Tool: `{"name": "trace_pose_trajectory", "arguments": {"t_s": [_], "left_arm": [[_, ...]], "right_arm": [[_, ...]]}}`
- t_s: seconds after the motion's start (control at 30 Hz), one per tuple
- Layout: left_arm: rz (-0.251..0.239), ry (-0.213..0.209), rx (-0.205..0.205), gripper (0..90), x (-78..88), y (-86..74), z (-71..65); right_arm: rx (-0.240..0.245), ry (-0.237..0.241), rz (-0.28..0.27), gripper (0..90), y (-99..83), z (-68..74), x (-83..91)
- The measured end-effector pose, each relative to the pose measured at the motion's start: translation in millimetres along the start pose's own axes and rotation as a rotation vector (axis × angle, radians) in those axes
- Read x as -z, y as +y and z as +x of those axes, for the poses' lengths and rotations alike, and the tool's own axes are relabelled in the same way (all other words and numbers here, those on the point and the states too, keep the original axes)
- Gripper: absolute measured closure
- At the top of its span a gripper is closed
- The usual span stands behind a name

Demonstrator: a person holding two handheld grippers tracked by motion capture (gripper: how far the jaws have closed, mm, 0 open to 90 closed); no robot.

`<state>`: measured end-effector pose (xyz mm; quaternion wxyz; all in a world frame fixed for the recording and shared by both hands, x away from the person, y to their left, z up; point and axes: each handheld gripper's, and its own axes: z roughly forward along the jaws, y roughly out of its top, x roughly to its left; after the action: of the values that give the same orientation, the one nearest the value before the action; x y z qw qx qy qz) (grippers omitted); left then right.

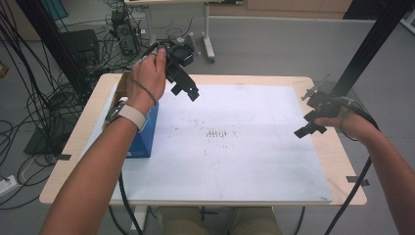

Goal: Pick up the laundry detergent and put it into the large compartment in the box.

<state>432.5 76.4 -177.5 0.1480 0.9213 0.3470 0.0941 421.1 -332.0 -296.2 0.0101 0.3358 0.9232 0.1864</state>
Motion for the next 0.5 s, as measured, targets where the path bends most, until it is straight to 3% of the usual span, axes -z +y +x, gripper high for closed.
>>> {"name": "trace_pose_trajectory", "arguments": {"t_s": [0.5], "left_arm": [[0.061, -0.056, -0.172, 8.3, -17.7, 7.3, -9.3]], "right_arm": [[0.007, 0.003, -0.004, 9.0, 0.9, 0.0, -0.9]]}}
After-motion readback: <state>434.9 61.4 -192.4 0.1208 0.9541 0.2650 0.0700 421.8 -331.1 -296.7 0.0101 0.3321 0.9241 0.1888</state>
